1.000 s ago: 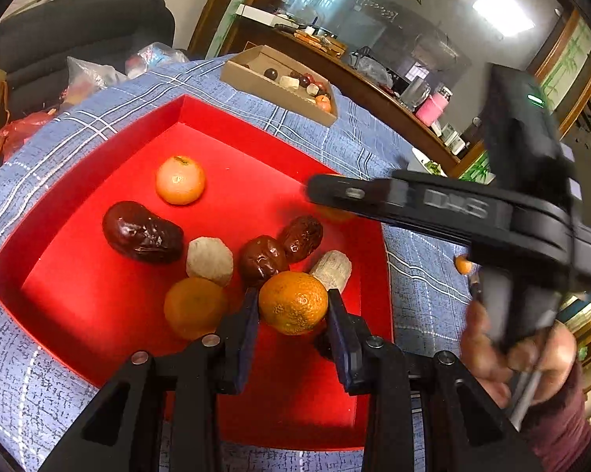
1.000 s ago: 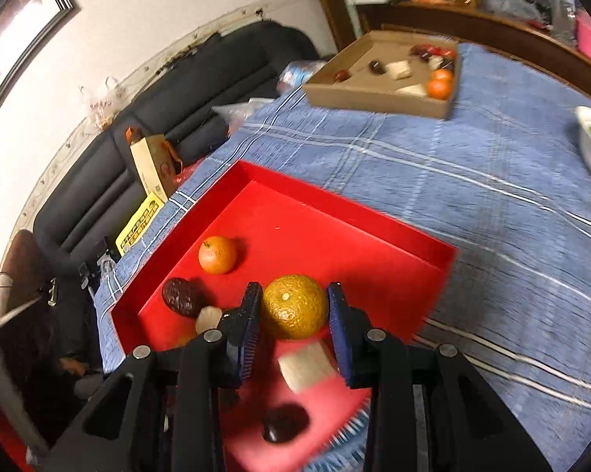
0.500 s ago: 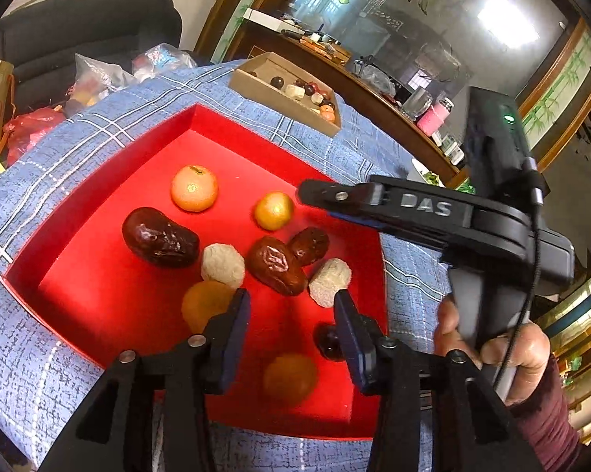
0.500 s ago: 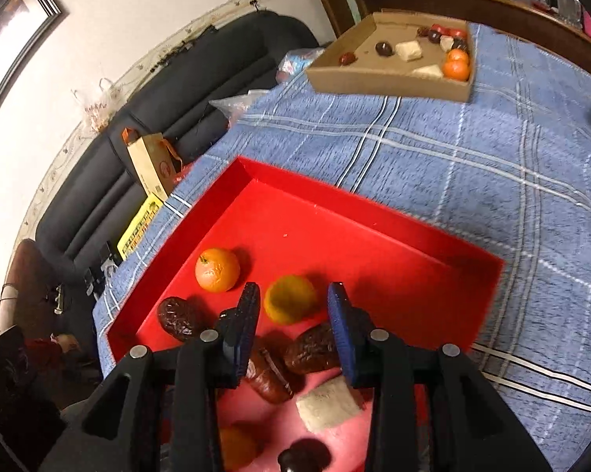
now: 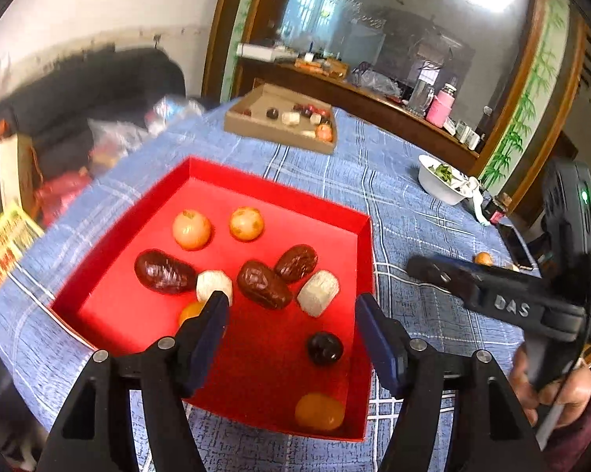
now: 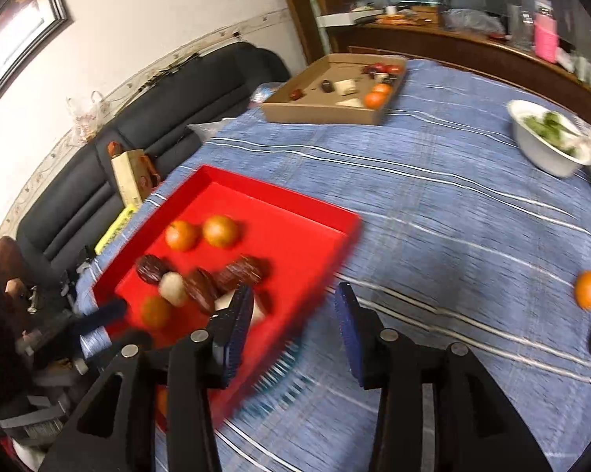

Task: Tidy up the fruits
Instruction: 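Withdraw both open tools from the tray toward the remaining items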

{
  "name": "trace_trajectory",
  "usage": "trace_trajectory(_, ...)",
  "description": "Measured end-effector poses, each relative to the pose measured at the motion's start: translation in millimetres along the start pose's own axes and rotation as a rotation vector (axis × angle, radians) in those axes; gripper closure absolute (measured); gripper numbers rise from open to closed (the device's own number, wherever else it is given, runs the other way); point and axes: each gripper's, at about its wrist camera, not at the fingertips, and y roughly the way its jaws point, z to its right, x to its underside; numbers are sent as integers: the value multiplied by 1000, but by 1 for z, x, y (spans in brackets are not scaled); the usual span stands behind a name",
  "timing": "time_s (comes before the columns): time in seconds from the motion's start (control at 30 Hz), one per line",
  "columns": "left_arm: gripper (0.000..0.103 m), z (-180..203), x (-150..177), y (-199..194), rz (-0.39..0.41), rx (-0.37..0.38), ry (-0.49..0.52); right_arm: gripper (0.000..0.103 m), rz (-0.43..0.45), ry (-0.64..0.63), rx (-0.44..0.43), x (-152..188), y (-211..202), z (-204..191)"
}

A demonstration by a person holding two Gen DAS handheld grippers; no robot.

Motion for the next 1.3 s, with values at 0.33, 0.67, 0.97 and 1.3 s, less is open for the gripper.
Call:
trace_trajectory(0.33,33,39,1,2,10,-66,124,59,44,105,101,41,-46,73)
trace_trajectory(0.67,33,74,7,12,-36,-67,209,58,80,206,154,67,-76,127)
trace_trajectory(0.97,33,92,-37,0,11,102,223,58,110,344,297,97,-126,197)
trace_trajectory(1.3,32,126,-12,37,-136,248,233,58,129,500,256,74,-102,244)
